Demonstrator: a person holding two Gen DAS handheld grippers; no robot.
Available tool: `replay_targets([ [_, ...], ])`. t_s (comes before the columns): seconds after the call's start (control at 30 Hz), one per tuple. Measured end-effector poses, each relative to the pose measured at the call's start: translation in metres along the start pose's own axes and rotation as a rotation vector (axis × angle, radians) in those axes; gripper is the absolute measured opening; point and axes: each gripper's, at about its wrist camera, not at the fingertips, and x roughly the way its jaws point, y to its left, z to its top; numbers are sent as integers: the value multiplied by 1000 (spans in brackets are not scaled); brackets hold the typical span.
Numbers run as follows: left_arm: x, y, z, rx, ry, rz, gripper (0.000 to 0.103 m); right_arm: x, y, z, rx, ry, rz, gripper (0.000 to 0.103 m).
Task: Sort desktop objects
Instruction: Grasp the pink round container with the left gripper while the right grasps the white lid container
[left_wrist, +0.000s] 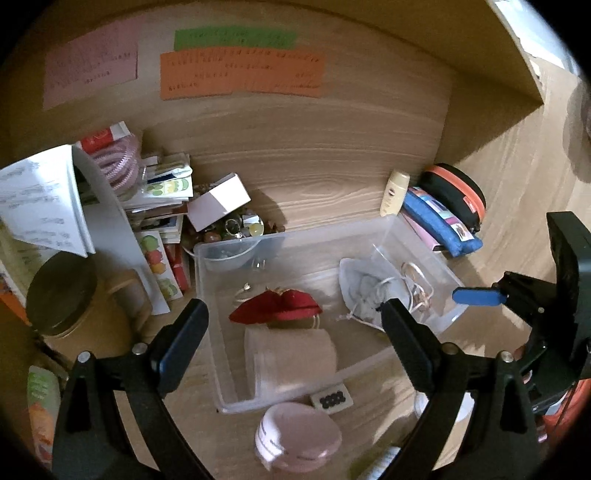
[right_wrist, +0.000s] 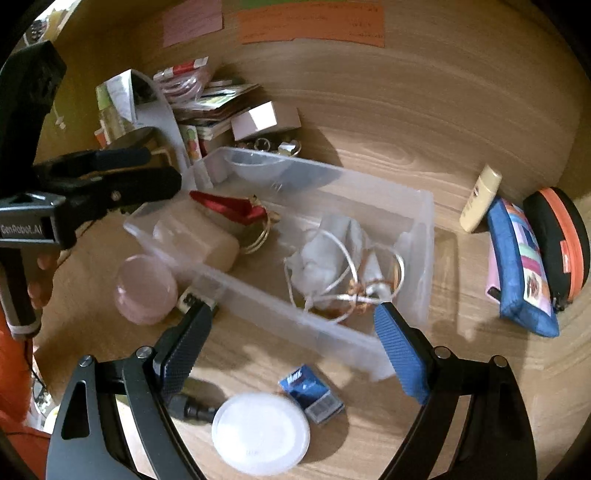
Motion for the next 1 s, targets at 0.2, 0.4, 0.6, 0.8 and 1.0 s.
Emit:
replay_targets([
  [0.2,-17,-4,-14,1,-12,25,96,-11,5,-11,-2,-11,-3,88],
  [0.4,-29,-3,-30,-13,-11,43,96,-28,3,-17,30,-60,-25,88],
  [0.6,-33,-1,-51,-11,9,60,96,-39,-3,-28,73,-87,-33,88],
  [0.8,-25,1,-74,-29,61,48,96,-35,-3,-49,99,-51,-21,88],
  [1.0,-15,-1,-94,-17,102,48,96,-26,0,-73,95,-4,-21,88],
])
